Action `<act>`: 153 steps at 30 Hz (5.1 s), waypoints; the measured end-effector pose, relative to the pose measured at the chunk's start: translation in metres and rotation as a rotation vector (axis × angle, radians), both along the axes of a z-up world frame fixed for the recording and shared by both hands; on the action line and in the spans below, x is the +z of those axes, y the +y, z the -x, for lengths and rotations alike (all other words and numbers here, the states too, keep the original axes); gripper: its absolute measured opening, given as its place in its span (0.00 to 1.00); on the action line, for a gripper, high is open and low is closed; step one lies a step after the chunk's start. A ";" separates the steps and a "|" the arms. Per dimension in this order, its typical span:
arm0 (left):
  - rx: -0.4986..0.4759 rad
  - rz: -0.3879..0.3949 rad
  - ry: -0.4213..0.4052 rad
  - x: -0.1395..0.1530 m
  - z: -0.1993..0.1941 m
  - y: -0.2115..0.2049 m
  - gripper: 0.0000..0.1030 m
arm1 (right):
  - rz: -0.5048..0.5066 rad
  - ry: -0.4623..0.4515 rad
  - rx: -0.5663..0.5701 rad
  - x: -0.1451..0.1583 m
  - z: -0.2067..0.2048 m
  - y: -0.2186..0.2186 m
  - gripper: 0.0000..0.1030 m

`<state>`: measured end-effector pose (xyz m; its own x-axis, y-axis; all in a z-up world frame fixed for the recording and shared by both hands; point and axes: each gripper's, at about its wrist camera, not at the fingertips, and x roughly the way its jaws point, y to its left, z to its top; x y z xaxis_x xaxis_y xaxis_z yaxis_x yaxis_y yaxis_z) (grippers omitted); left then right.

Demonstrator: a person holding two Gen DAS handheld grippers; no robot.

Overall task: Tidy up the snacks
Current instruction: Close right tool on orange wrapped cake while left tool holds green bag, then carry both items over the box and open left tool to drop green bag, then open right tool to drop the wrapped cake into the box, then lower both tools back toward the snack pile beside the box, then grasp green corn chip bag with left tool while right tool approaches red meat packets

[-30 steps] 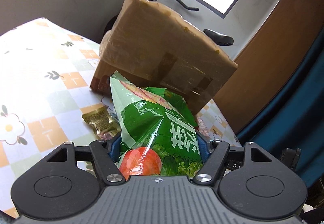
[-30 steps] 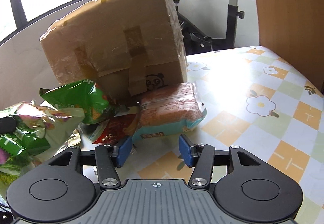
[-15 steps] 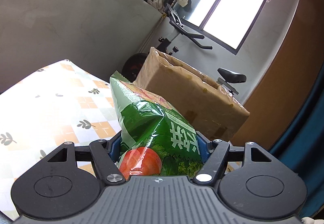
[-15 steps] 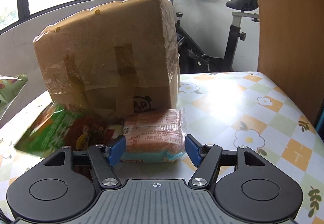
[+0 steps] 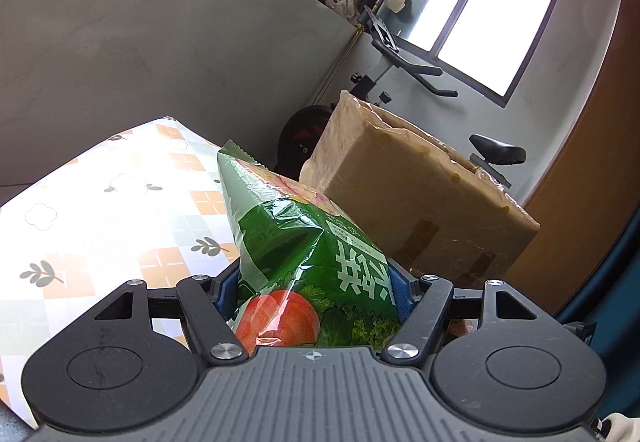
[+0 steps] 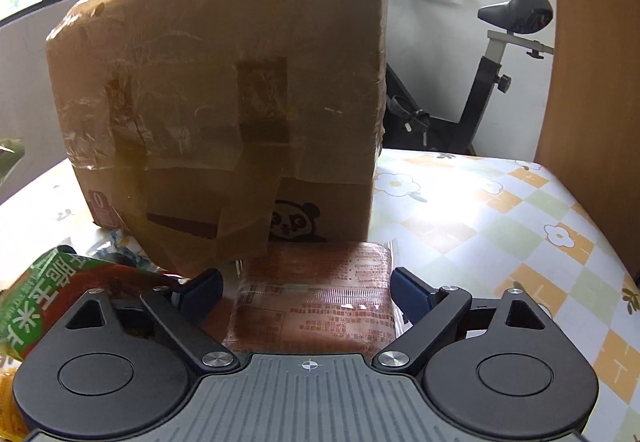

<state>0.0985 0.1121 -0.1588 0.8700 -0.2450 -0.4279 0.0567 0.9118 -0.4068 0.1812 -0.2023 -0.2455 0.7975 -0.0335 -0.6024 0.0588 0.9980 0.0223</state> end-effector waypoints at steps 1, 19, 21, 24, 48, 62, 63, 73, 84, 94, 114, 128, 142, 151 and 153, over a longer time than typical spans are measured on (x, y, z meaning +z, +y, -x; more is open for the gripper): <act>0.004 -0.002 0.003 0.000 0.000 0.000 0.71 | 0.007 0.017 -0.007 -0.003 -0.004 0.001 0.87; 0.058 -0.036 0.017 0.000 0.000 -0.008 0.71 | -0.055 -0.022 -0.039 -0.008 0.064 -0.017 0.69; 0.058 -0.038 0.017 0.000 0.000 -0.009 0.71 | -0.052 -0.030 -0.042 -0.009 0.067 -0.015 0.69; 0.056 -0.048 0.013 0.001 0.001 -0.011 0.71 | -0.039 -0.037 -0.033 -0.010 0.068 -0.015 0.69; -0.140 -0.147 -0.295 0.153 -0.088 -0.055 0.71 | -0.114 -0.220 -0.125 0.076 0.089 -0.076 0.68; -0.179 -0.551 -0.167 0.128 -0.206 -0.142 0.71 | -0.008 -0.360 0.024 0.198 0.001 -0.089 0.68; -0.189 -0.572 -0.157 0.123 -0.211 -0.145 0.71 | -0.008 -0.355 0.036 0.201 -0.009 -0.086 0.68; -0.231 -0.637 0.029 0.087 -0.255 -0.136 0.71 | -0.006 -0.265 0.129 0.198 -0.070 -0.043 0.68; -0.243 -0.571 0.005 0.099 -0.244 -0.122 0.83 | -0.046 -0.206 0.121 0.186 -0.101 -0.024 0.68; -0.157 -0.451 0.000 0.110 -0.235 -0.099 0.83 | -0.045 -0.149 0.095 0.173 -0.123 -0.008 0.73; -0.071 -0.378 -0.051 0.147 -0.147 -0.024 0.83 | -0.097 -0.220 0.127 0.195 -0.021 -0.015 0.72; -0.130 -0.325 0.009 0.067 -0.074 -0.032 0.83 | -0.175 -0.133 0.059 0.101 0.038 0.005 0.70; -0.308 -0.217 0.172 -0.036 -0.073 -0.091 0.83 | -0.183 0.005 0.060 0.025 0.059 0.020 0.60; -0.344 -0.193 0.269 -0.062 -0.080 -0.103 0.86 | -0.172 0.046 0.156 0.011 0.050 0.039 0.46; -0.343 -0.188 0.283 -0.067 -0.083 -0.105 0.86 | -0.172 0.054 0.167 0.008 0.049 0.042 0.46</act>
<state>0.1813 0.0071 -0.2259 0.5954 -0.3937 -0.7004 0.2783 0.9188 -0.2800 0.1317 -0.1602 -0.2375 0.7497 0.2030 -0.6299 -0.1011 0.9758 0.1941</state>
